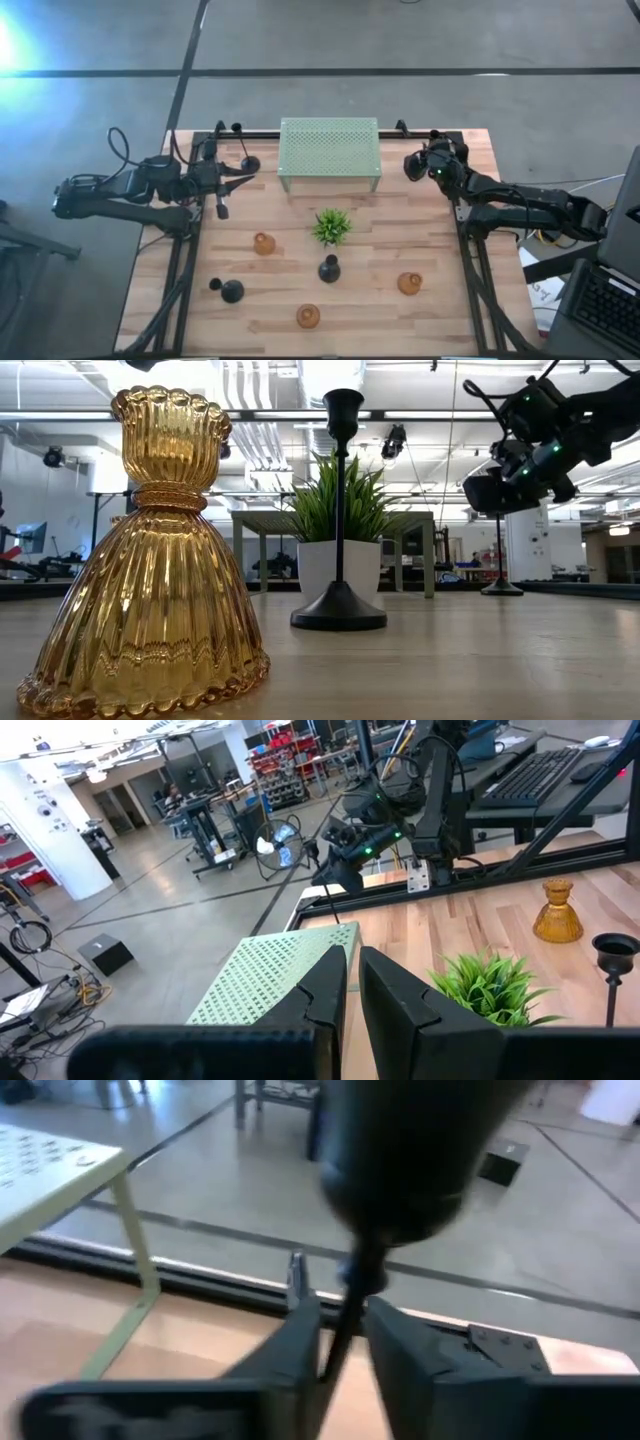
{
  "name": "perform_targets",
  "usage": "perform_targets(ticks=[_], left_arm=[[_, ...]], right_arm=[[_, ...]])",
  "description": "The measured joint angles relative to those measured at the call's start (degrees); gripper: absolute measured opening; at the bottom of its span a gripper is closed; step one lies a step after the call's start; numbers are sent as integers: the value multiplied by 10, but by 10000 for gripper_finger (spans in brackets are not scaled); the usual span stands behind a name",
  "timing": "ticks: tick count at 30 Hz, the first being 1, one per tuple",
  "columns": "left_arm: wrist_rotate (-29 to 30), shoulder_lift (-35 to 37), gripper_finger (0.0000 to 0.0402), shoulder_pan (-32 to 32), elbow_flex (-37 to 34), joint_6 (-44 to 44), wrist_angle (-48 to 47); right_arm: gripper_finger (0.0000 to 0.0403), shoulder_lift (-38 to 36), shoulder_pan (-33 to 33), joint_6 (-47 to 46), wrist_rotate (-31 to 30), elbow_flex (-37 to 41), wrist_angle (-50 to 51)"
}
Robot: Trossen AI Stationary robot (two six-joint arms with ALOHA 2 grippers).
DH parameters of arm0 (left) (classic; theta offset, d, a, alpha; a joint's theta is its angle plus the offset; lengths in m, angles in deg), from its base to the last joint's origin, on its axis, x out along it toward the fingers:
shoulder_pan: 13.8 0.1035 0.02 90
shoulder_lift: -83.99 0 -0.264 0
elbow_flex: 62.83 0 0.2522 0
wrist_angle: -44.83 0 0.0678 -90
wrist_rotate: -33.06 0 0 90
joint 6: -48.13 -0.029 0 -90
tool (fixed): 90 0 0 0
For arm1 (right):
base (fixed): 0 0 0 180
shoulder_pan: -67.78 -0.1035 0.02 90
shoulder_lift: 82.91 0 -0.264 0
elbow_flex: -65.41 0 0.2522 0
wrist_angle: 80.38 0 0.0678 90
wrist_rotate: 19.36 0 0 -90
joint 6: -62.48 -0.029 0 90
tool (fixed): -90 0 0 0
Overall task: Pick & Place candle stick holders
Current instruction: Put the black candle holder on the shelf
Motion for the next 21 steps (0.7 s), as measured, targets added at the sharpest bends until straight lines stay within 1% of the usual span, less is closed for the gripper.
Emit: perform_targets(ticks=[1,2,4,9,14,18,21], left_arm=[[0,0,37,0,0,0,0],[0,1,37,0,0,0,0],[0,1,37,0,0,0,0],[0,1,37,0,0,0,0],[0,2,37,0,0,1,0],[0,3,37,0,0,2,0],[0,3,37,0,0,2,0]], right_arm=[[29,0,0,9,8,-1,0],[21,0,0,14,16,-4,0],[14,0,0,31,21,-13,2],[11,-1,-1,75,42,-56,8],[10,-1,-1,91,97,-140,80],[10,-1,-1,122,126,-216,146],[10,-1,-1,147,163,-270,175]])
